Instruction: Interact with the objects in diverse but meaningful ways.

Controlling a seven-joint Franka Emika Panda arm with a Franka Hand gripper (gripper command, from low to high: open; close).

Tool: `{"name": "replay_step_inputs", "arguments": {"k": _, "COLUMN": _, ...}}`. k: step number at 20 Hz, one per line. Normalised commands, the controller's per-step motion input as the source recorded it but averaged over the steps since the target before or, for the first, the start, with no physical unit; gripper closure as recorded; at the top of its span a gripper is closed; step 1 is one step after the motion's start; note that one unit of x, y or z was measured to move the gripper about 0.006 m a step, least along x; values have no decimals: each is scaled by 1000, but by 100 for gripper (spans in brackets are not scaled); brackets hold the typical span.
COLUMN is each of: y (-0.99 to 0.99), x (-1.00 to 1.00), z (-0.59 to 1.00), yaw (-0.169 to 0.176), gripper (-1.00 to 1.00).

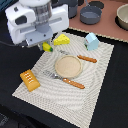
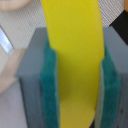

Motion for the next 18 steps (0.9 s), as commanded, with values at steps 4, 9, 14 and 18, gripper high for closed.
{"name": "replay_step_inputs", "arguments": {"k": 4, "y": -262, "x": 845, "z": 372, "yaw": 0, "gripper": 100}}
{"name": "replay_step_inputs", "arguments": {"k": 9, "y": -227, "x": 933, "z": 291, "yaw": 0, "gripper": 100}}
{"name": "replay_step_inputs", "arguments": {"k": 14, "y": -305, "x": 902, "z": 291, "yaw": -1, "gripper": 100}}
{"name": "replay_step_inputs", "arguments": {"k": 18, "y": -541, "x": 827, "z": 54, "yaw": -1, "gripper": 100}}
